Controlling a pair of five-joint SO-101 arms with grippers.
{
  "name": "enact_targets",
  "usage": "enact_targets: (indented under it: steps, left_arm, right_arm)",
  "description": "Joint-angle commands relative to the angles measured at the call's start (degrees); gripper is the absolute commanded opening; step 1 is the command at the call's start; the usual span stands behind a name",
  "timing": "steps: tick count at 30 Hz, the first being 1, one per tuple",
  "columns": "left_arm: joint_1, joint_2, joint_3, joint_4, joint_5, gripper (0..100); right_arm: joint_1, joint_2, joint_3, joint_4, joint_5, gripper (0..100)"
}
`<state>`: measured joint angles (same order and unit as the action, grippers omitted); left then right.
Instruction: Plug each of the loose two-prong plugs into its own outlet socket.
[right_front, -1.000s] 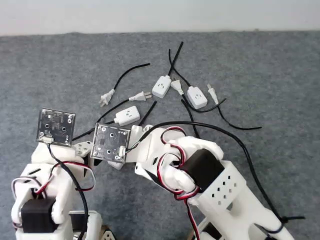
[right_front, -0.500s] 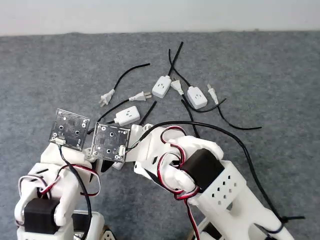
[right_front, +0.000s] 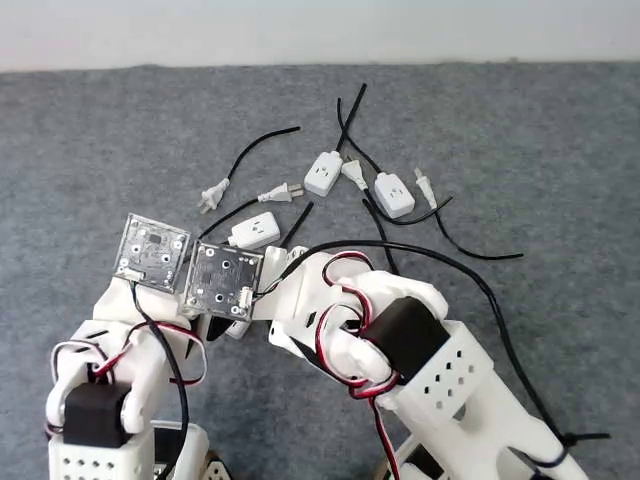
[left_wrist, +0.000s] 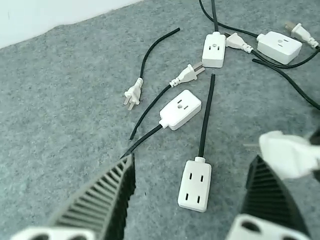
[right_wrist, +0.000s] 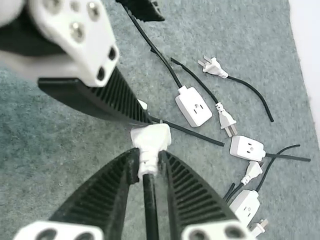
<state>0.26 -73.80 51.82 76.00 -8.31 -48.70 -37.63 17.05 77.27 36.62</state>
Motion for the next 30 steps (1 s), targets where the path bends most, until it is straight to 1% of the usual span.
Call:
enact_targets:
  steps: [1, 4, 10, 21, 24, 28, 30]
  left_arm:
    - [0.5, 0.2, -0.3, -2.1, -0.6, 35]
    - [0.5, 0.2, -0.2, -2.1, -0.6, 35]
    - [0.6, 0.2, 1.4, -3.6, -0.5, 35]
    - [-0.1, 0.2, 1.5, -3.7, -0.6, 35]
    - [-4.3, 0.2, 1.2, -4.6, -0.7, 35]
    - [-12.2, 0.2, 0.9, -7.0, -0.6, 35]
    - [-15.4, 0.2, -0.1, -7.0, -0.6, 35]
  right_arm:
    - [0.1, -1.8, -4.0, -0.5, -0.9, 1.0]
    - [0.0, -1.8, -3.9, -0.5, -0.9, 1.0]
    - [-2.6, -1.7, -4.0, 0.8, -0.9, 1.0]
    - [-2.6, -1.2, -3.8, 1.2, -0.5, 1.0]
    - [-1.9, -0.8, -2.7, 1.1, 0.3, 1.0]
    - [-1.6, 0.7, -2.6, 0.9, 3.5, 1.0]
    - [-1.8, 2.5, -2.6, 1.1, 6.2, 1.0]
